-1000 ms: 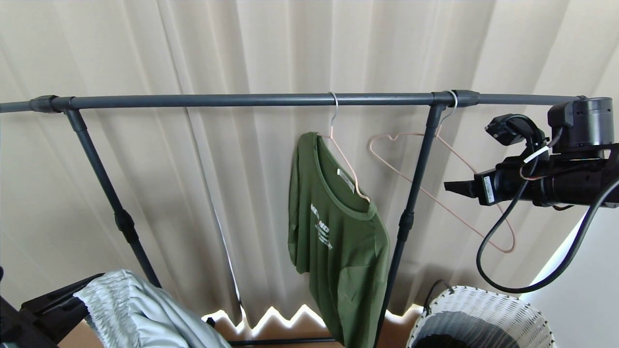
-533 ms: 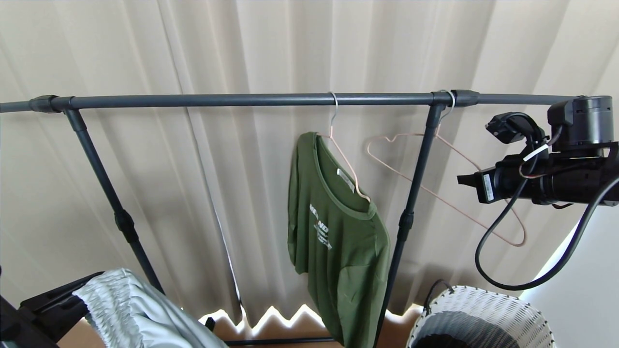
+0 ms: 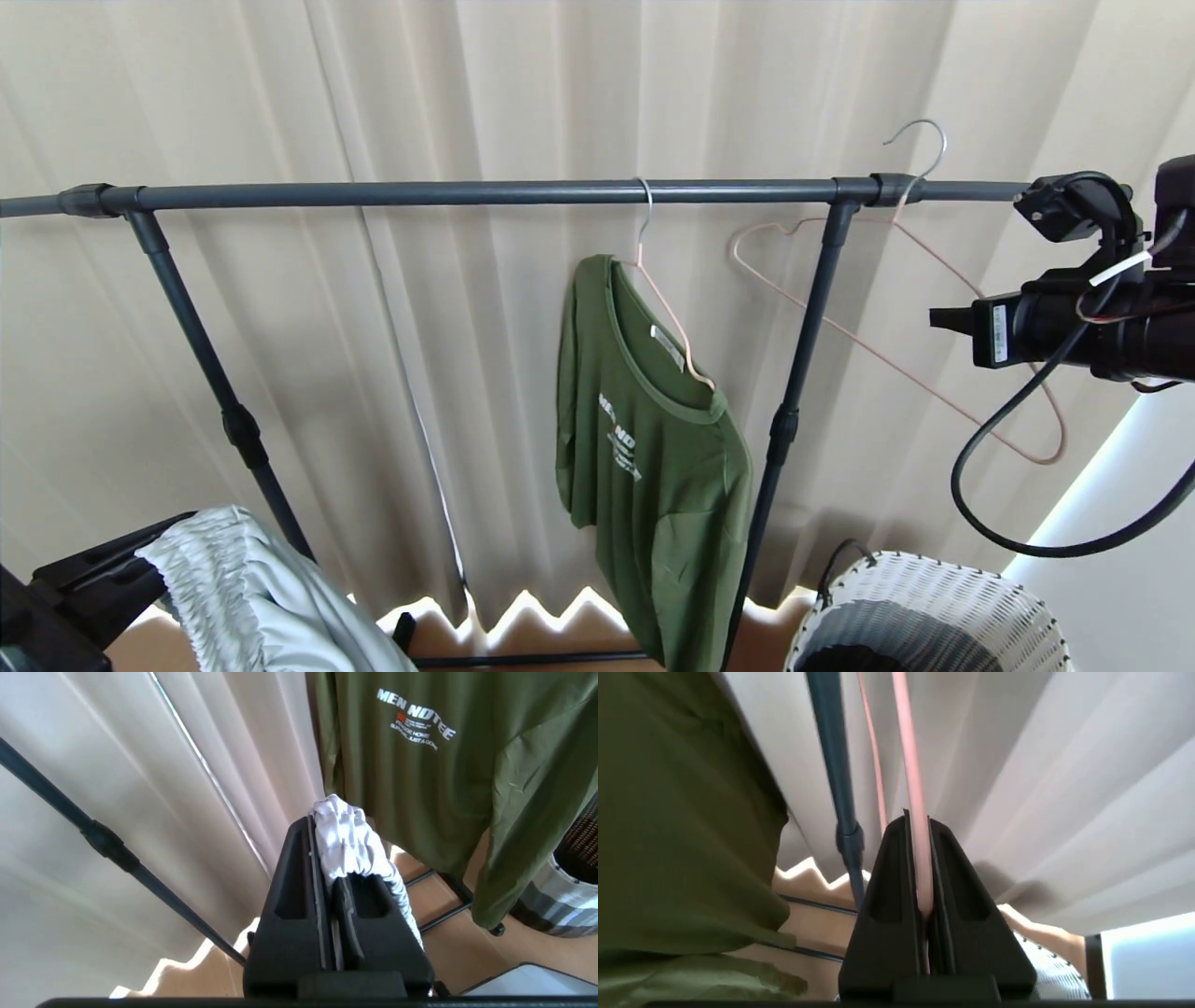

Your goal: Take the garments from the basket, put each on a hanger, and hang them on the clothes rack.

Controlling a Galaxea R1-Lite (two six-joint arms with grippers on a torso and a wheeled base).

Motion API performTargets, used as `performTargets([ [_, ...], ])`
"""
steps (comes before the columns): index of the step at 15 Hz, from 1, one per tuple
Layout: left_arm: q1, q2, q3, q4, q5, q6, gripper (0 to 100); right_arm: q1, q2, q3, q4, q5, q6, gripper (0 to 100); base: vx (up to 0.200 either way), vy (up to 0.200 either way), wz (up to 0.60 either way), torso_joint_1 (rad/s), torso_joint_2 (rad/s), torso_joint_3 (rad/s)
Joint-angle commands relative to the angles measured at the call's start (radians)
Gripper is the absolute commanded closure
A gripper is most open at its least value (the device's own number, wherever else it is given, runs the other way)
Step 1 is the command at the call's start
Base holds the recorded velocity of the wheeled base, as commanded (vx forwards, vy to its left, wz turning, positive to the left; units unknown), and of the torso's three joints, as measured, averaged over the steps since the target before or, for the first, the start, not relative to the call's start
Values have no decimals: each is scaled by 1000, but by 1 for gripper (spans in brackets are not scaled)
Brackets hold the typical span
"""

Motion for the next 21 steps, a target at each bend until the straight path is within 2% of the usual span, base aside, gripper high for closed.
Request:
performTargets([
  [1,0,9,-10,-1,0,0,100,-5,-75,45,-3,-24,2,100,0,0,0,0,0,0],
  [5,1,56,-39,-1,0,0,100,-5,-214,157,-3,-58,2,100,0,0,0,0,0,0],
  [10,1,142,-62,-39,2,2,100,-8,-383,332,-3,-84,1,100,-200,0,0,3,4,1],
  [14,3,198,-64,-75,2,0,100,-43,-452,441,-3,-88,-1,100,-200,0,0,-1,2,4],
  [18,5,214,-64,-76,2,2,100,-66,-484,486,-3,-84,1,100,-200,0,0,2,4,4],
  [21,5,213,-65,-87,2,0,100,-63,-507,495,-1,-79,-1,100,0,0,0,0,0,0],
])
